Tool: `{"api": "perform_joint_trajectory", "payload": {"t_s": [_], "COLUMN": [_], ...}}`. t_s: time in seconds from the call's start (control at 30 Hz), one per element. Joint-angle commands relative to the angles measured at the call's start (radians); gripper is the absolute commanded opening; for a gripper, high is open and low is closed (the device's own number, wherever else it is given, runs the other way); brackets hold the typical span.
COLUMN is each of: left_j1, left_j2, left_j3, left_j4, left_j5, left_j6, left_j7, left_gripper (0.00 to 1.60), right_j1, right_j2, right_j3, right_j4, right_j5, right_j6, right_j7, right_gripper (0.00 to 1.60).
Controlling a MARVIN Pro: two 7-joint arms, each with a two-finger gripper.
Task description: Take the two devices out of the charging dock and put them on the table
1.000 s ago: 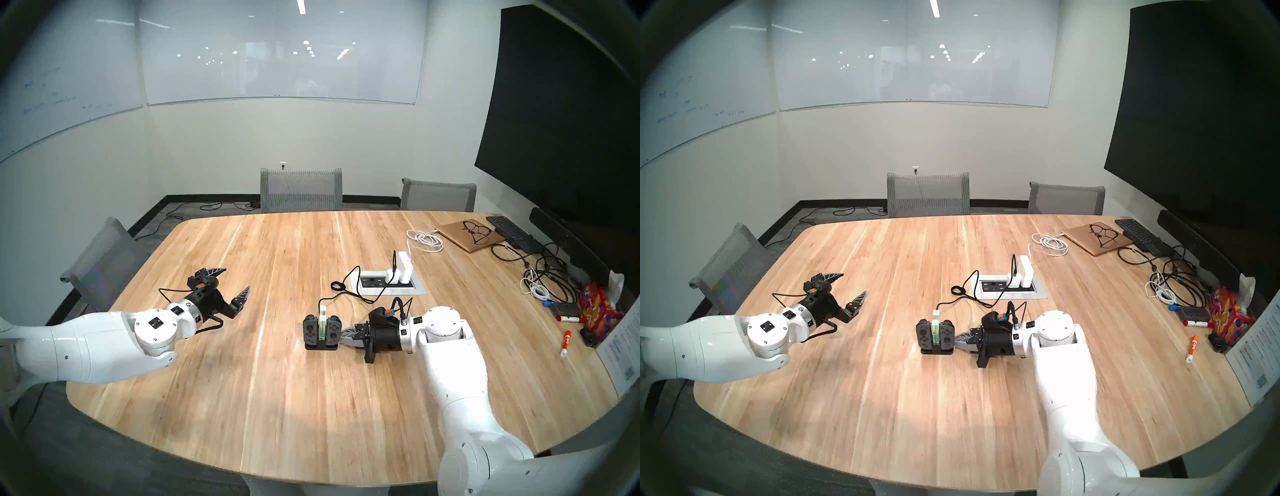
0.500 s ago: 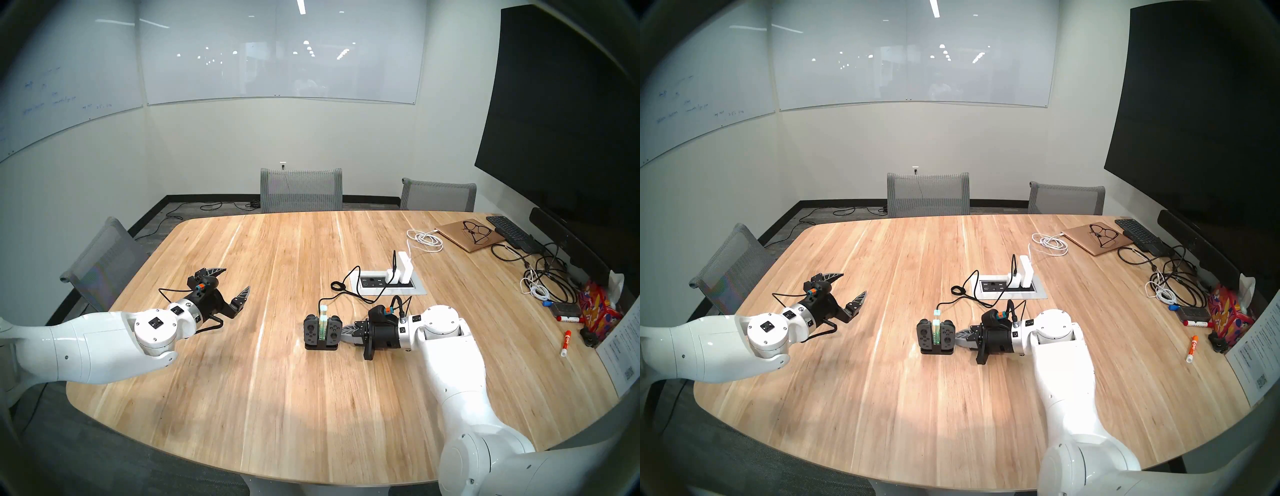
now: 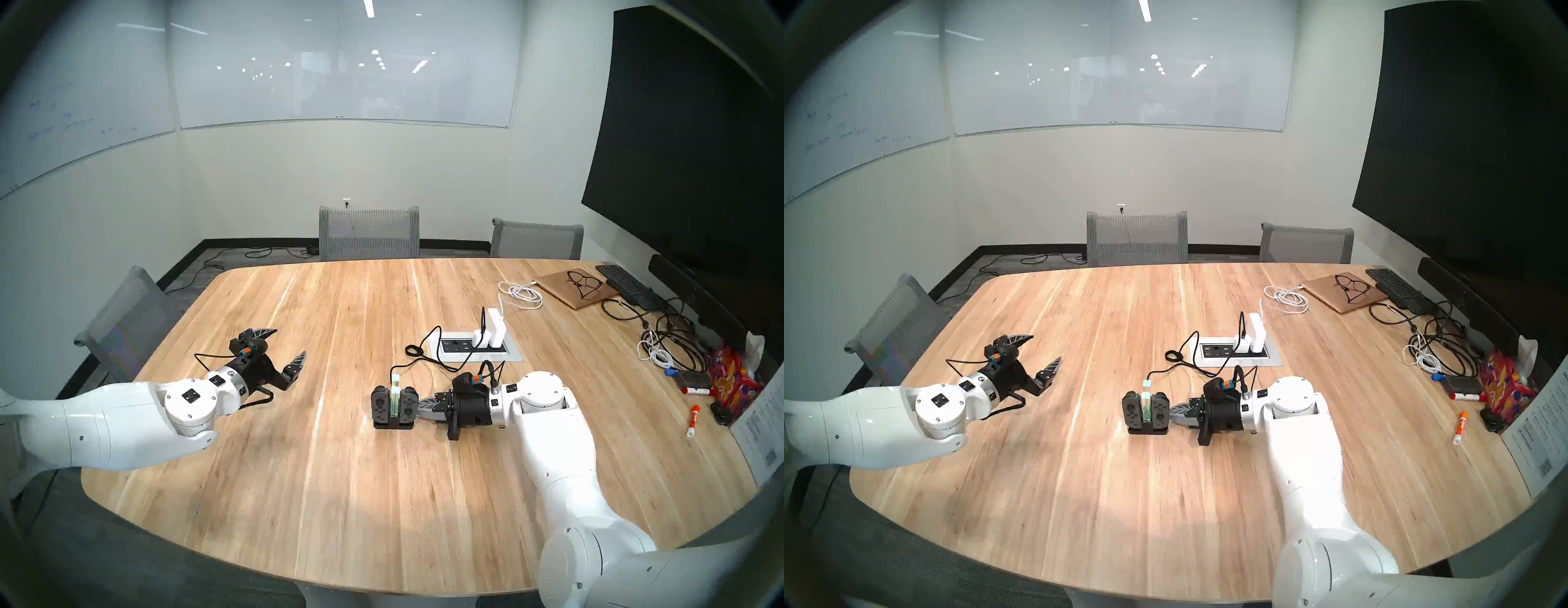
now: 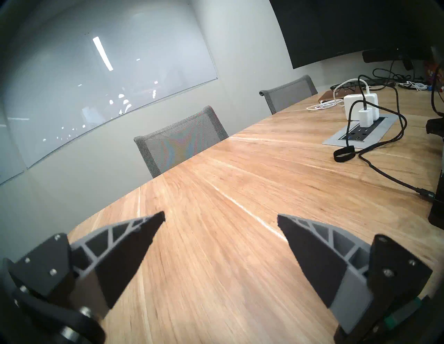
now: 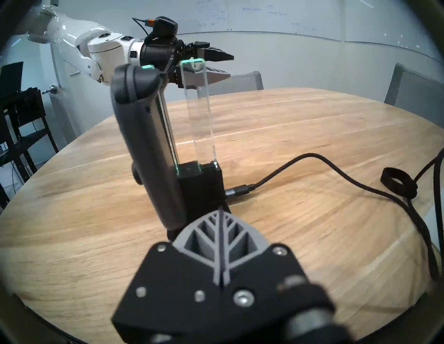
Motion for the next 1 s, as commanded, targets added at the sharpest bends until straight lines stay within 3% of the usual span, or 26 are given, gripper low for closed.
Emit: {"api": "perform_joint_trajectory", "payload": {"t_s": [0.0,0.97], "left_j1": [-0.015,-0.015], "left_j2": [-0.001,-0.001], "left_j3": [-0.013,-0.013], "left_j4": [0.0,0.0], "left_j5": [-0.003,-0.003], "left_j6": [-0.003,-0.003], "left_j7": [-0.001,-0.001], "left_gripper": [1.6,1.6], "right_j1": [0.008,0.003], "right_j2": [-0.003,0.02], "right_j3": [0.006,-0.049], "right_j4": [-0.039,-0.026], "right_j5": [0.021,0.062], "right_j6": [0.009,0.004], "right_j7": [0.0,0.0], "right_gripper": [0.0,0.0]}}
